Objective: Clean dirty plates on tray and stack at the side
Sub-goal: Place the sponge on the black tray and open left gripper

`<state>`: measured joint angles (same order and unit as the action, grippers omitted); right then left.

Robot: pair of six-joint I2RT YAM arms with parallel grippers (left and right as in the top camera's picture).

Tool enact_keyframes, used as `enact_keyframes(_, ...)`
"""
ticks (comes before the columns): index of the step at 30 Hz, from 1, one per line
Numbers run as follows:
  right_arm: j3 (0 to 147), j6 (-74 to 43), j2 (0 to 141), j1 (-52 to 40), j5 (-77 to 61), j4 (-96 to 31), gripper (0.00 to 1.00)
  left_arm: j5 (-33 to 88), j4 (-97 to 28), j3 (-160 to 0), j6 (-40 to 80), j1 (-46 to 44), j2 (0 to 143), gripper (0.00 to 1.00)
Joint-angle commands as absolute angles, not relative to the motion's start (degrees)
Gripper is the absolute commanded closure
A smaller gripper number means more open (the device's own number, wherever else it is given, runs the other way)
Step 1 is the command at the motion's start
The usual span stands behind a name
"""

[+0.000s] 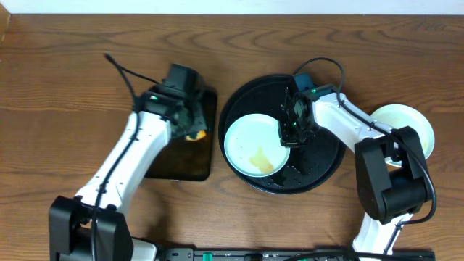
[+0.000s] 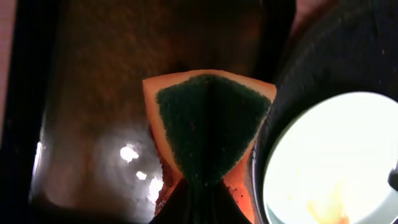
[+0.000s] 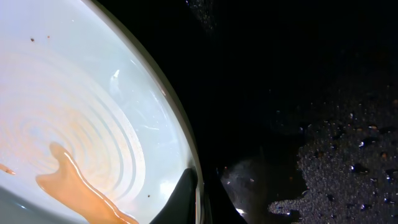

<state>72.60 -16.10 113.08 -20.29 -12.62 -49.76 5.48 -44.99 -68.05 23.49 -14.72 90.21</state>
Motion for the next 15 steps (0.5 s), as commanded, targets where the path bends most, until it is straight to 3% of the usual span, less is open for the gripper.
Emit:
enact_keyframes(1, 71.5, -15.9, 114.7, -21.1, -11.0, -49.5, 0.99, 13.8, -43.9, -67.3, 16.9, -10.3, 92.2, 0.92)
enact_keyframes(11, 71.5, -15.9, 114.7, -21.1, -11.0, -50.2, 0.99, 36.1, -40.6, -66.8, 7.1, 0.0, 103.5, 0.92)
enact_keyframes(15, 71.5, -15.9, 114.7, -21.1, -11.0, -50.2, 0.99, 39.7, -40.6, -66.8, 3.0, 2.0, 107.5, 0.92)
